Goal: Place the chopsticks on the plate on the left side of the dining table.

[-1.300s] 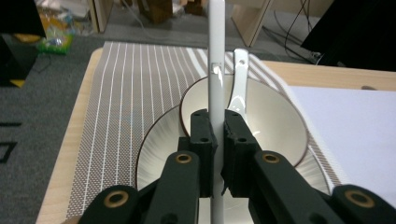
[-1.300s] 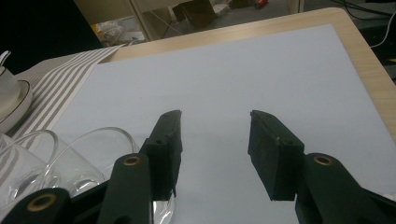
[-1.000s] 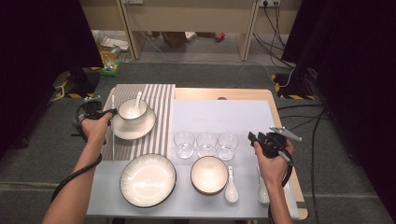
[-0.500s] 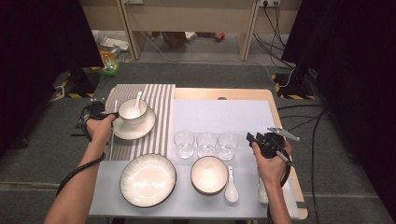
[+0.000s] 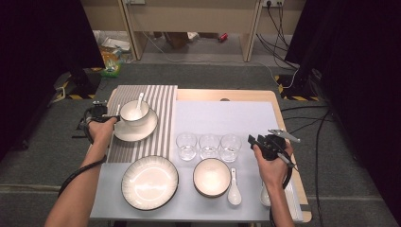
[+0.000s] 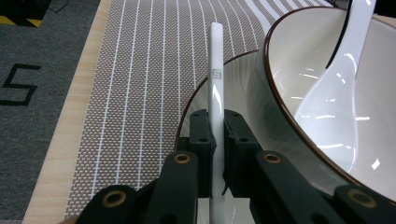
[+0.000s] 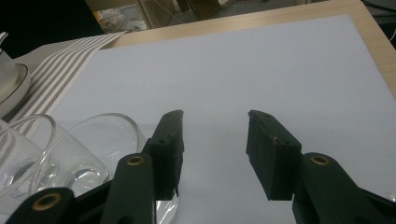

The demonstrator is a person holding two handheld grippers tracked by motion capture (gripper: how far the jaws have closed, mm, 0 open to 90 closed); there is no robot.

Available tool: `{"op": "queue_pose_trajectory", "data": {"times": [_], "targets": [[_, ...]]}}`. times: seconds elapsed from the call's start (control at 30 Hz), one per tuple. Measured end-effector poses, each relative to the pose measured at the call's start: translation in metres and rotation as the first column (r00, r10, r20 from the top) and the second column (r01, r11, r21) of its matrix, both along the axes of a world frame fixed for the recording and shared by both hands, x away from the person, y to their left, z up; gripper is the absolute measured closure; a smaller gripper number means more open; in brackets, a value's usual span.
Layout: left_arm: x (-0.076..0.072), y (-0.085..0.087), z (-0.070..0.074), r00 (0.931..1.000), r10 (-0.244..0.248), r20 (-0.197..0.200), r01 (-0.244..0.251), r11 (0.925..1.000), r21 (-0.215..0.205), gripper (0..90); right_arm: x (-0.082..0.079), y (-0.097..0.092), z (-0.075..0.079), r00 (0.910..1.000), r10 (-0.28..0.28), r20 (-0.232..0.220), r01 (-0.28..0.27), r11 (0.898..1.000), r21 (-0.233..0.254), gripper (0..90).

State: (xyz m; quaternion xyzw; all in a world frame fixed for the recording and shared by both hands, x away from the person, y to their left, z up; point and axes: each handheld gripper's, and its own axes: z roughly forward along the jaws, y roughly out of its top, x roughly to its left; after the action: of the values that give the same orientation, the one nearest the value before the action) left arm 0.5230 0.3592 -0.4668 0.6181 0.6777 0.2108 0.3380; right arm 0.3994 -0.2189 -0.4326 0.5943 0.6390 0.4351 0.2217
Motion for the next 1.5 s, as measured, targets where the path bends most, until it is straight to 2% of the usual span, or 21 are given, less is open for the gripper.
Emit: {"op": "queue_pose_trajectory", "data": {"times": [0.17, 0.4, 0.7, 0.9, 1.03, 1.2, 1.5], "targets": [[0.001, -0.001, -0.001, 0.9999, -0.004, -0.013, 0.004, 1.0, 0.007, 81.9, 0.0, 0.0, 0.0, 1.0, 0.001, 0.001, -0.001, 1.0, -0.001, 56.5], [0.001, -0.002, -0.003, 0.9999, -0.005, -0.013, 0.005, 0.9999, 0.017, 81.0, 0.0, 0.0, -0.001, 1.0, 0.003, -0.002, -0.003, 1.0, 0.005, 56.5], [0.001, -0.004, 0.001, 0.9998, -0.01, -0.018, 0.011, 0.9997, 0.024, 78.7, 0.0, 0.001, -0.001, 1.0, 0.004, -0.003, -0.004, 1.0, -0.002, 56.6], [-0.001, -0.004, 0.004, 0.9998, -0.013, -0.014, 0.014, 0.9993, 0.034, 77.5, 0.0, 0.001, -0.002, 1.0, 0.004, -0.004, -0.004, 1.0, -0.003, 56.7], [-0.004, -0.003, 0.007, 0.9997, -0.025, -0.005, 0.025, 0.9995, 0.021, 73.3, 0.0, 0.001, -0.002, 1.0, 0.003, -0.007, -0.003, 1.0, 0.0, 56.7], [-0.008, -0.002, 0.016, 0.9989, -0.046, 0.012, 0.045, 0.9978, 0.048, 70.7, 0.0, 0.003, -0.002, 0.9999, 0.004, -0.011, -0.004, 1.0, 0.002, 56.7], [-0.014, 0.003, 0.021, 0.998, -0.058, 0.026, 0.056, 0.9972, 0.05, 69.1, 0.0, 0.004, -0.002, 0.9999, 0.003, -0.013, -0.003, 1.0, -0.002, 56.7]]}}
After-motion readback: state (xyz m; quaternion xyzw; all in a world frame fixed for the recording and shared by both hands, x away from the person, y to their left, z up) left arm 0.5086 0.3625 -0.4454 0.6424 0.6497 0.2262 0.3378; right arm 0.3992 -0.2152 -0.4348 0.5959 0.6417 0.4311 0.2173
